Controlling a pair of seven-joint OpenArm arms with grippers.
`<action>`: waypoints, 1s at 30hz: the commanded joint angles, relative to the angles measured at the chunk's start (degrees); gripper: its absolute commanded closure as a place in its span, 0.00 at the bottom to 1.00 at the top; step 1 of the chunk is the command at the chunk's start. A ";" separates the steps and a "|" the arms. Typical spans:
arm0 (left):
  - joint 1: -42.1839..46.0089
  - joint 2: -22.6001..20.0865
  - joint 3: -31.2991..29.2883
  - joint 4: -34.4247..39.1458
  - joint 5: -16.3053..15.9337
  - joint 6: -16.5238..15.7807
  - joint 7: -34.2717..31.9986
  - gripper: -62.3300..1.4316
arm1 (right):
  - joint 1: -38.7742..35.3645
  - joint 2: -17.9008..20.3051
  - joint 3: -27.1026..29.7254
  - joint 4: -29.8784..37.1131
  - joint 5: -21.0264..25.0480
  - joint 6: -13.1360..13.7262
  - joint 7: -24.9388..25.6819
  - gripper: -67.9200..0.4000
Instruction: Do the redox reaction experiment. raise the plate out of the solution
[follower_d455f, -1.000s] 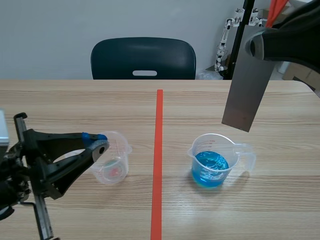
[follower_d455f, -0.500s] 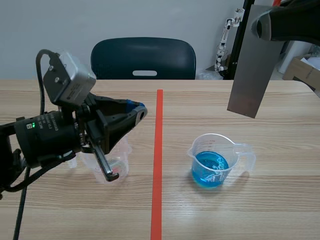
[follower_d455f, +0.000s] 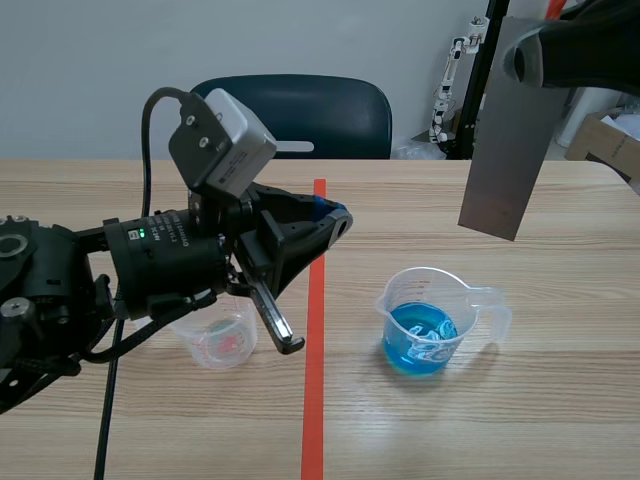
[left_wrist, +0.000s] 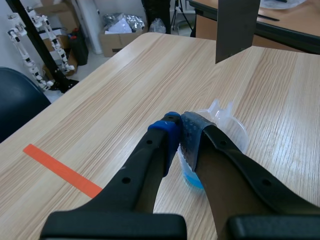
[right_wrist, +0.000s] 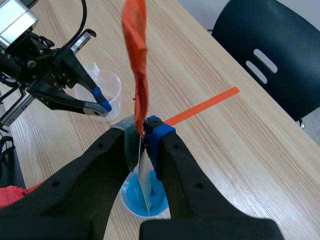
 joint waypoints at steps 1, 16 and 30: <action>-1.09 0.90 0.55 -0.22 -0.79 -0.09 -0.63 0.95 | 0.70 0.33 0.83 0.13 0.66 -0.02 0.37 0.98; -5.01 2.03 2.03 -6.40 -2.95 -0.09 -1.07 0.95 | 0.70 0.33 0.83 0.13 0.39 -0.02 0.22 0.98; -7.37 2.10 6.64 -6.43 -3.13 -0.09 -2.78 0.95 | 1.66 0.35 0.83 0.13 0.42 -0.02 -0.04 0.98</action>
